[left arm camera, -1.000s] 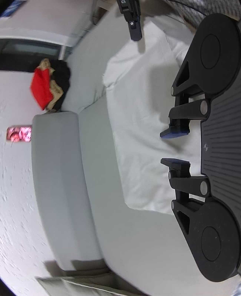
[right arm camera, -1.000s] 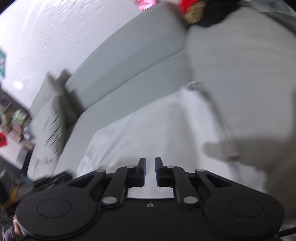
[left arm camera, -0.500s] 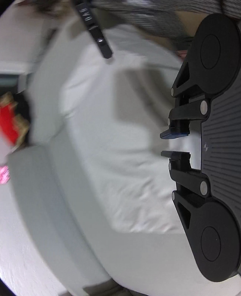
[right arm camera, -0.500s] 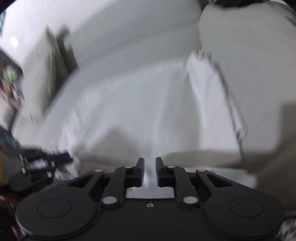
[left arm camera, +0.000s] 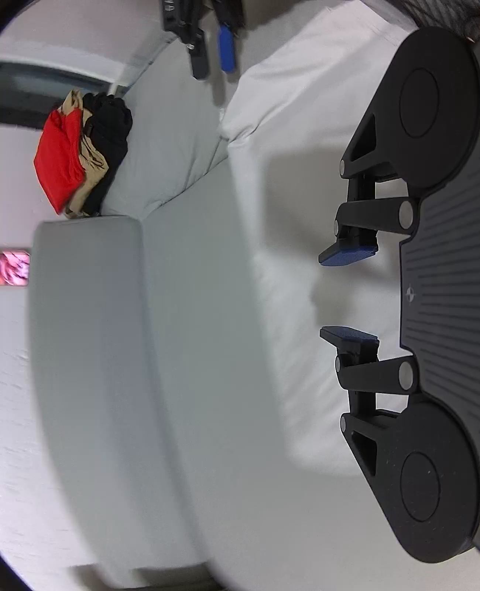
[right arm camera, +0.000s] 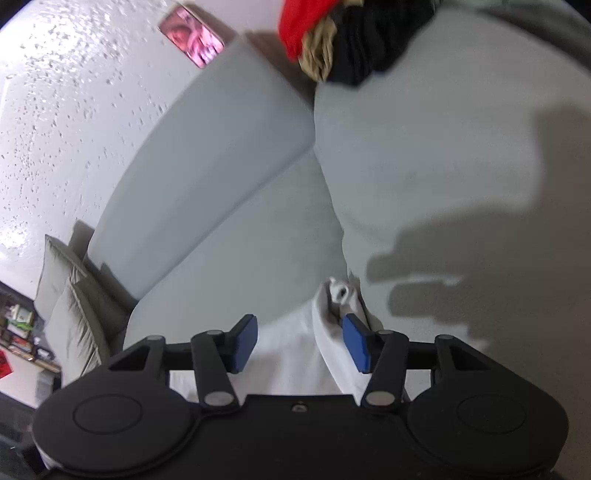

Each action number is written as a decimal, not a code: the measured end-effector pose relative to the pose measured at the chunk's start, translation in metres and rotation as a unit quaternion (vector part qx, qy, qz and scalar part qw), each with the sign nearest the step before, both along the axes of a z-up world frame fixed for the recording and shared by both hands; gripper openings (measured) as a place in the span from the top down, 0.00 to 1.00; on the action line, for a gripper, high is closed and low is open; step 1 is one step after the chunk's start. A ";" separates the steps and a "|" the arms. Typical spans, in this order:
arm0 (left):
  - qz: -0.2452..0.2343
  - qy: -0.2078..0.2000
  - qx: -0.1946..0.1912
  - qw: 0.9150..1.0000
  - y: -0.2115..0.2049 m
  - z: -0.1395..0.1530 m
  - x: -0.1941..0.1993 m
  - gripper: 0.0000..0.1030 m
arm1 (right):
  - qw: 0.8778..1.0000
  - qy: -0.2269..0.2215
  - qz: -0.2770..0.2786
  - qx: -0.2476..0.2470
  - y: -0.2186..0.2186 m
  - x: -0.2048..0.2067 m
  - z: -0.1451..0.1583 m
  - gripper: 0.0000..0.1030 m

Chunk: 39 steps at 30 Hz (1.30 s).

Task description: Fold clothes

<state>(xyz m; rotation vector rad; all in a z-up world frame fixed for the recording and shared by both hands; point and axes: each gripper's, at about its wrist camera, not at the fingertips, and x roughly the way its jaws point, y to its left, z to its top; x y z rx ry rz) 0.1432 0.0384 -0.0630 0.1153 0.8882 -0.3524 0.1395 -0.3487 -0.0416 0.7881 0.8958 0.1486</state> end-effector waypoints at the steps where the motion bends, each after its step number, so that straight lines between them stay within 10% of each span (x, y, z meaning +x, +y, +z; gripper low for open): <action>1: 0.003 0.016 0.012 1.000 -0.004 -0.008 0.004 0.68 | 1.000 0.010 0.001 0.005 0.001 0.000 -0.008 0.53; 14: 0.002 -0.002 0.046 0.999 -0.023 -0.017 0.013 0.63 | 0.995 0.065 0.074 -0.017 0.034 0.031 -0.029 0.53; 23: 0.017 0.004 0.017 1.000 -0.016 -0.020 0.015 0.60 | 0.994 0.033 -0.035 0.098 0.031 0.047 -0.057 0.45; 33: 0.027 -0.001 0.015 1.000 -0.008 -0.020 0.011 0.58 | 0.971 -0.068 -0.175 0.151 -0.022 0.011 -0.038 0.58; 39: 0.027 -0.001 0.019 0.999 -0.008 -0.019 0.011 0.58 | 0.977 -0.069 -0.192 0.064 -0.031 -0.005 -0.020 0.58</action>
